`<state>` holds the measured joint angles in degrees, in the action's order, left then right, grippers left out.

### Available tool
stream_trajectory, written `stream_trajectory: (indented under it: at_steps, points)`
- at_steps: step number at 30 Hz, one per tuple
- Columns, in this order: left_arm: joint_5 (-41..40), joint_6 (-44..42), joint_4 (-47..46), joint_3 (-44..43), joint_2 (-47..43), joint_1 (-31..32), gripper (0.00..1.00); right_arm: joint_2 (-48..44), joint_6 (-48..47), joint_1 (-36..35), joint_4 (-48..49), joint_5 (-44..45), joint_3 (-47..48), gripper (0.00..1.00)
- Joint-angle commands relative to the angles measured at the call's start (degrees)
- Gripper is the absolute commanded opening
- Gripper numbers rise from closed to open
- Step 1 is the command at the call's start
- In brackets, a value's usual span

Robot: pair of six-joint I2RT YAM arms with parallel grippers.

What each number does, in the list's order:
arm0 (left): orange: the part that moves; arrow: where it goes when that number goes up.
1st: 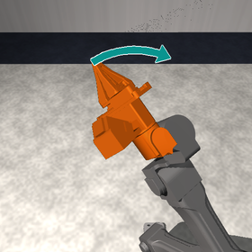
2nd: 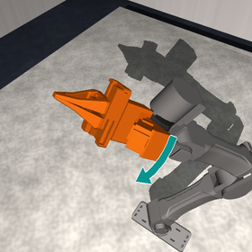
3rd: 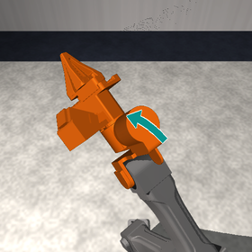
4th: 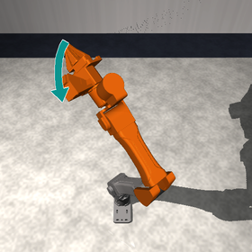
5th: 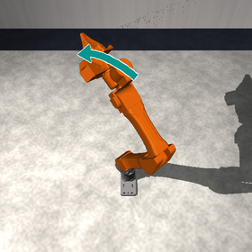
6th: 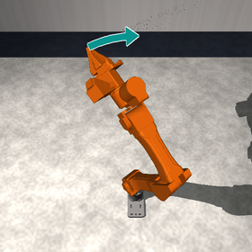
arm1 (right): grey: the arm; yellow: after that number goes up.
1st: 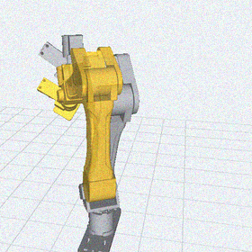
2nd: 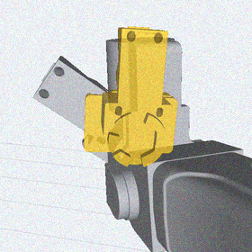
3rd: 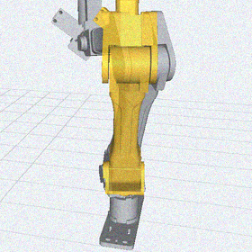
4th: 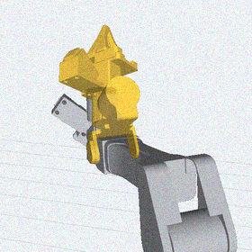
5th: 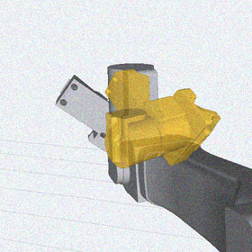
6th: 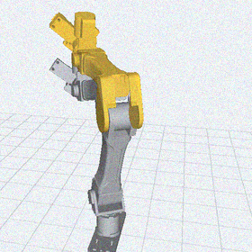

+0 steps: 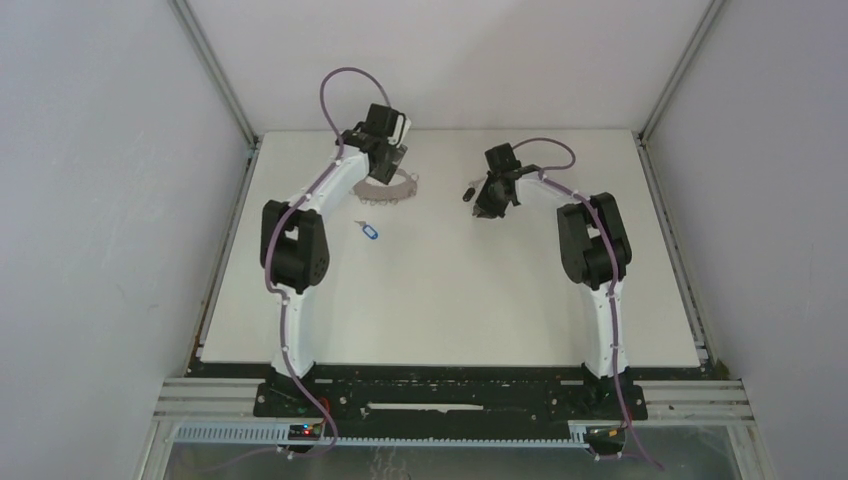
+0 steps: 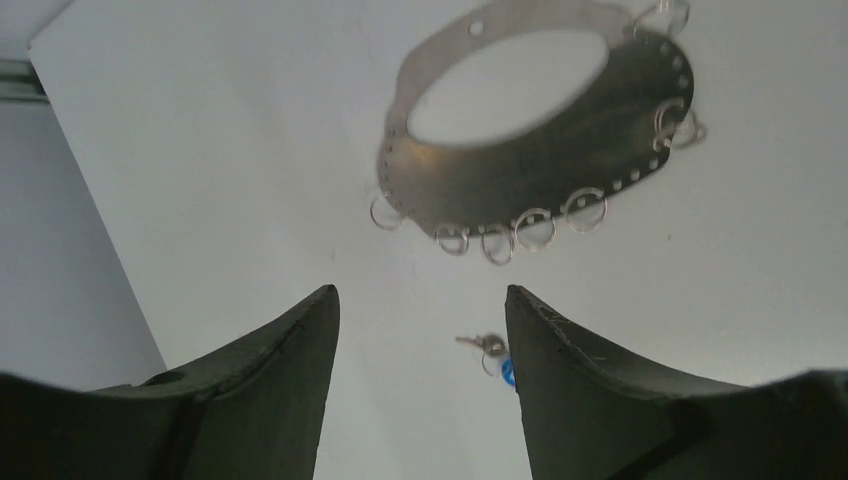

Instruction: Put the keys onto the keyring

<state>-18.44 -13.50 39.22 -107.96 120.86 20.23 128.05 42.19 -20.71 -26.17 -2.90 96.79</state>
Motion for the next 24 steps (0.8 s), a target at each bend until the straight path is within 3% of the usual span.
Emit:
stream_trajectory:
  at_steps: [1,5,8,12,24]
  points:
    - [-1.2,2.2,6.6,-14.3,6.8,-0.2,0.68,-4.9,2.0,-1.9,-3.6,4.2,-5.2,0.2]
    - [-8.2,3.5,8.7,-25.3,13.9,0.2,0.67,-11.7,1.8,-3.2,4.0,4.7,-12.2,0.18]
    - [-13.8,1.3,7.1,-28.4,16.9,1.1,0.66,-14.8,1.3,-3.2,9.4,1.0,-14.7,0.17]
    - [-21.4,-8.9,-0.9,-21.4,17.6,3.5,0.65,-17.7,0.3,-3.3,14.6,-1.4,-16.4,0.15]
    - [-25.7,-19.7,-11.5,-15.1,20.5,5.6,0.64,-26.8,2.0,-0.6,27.1,-6.8,-26.2,0.16]
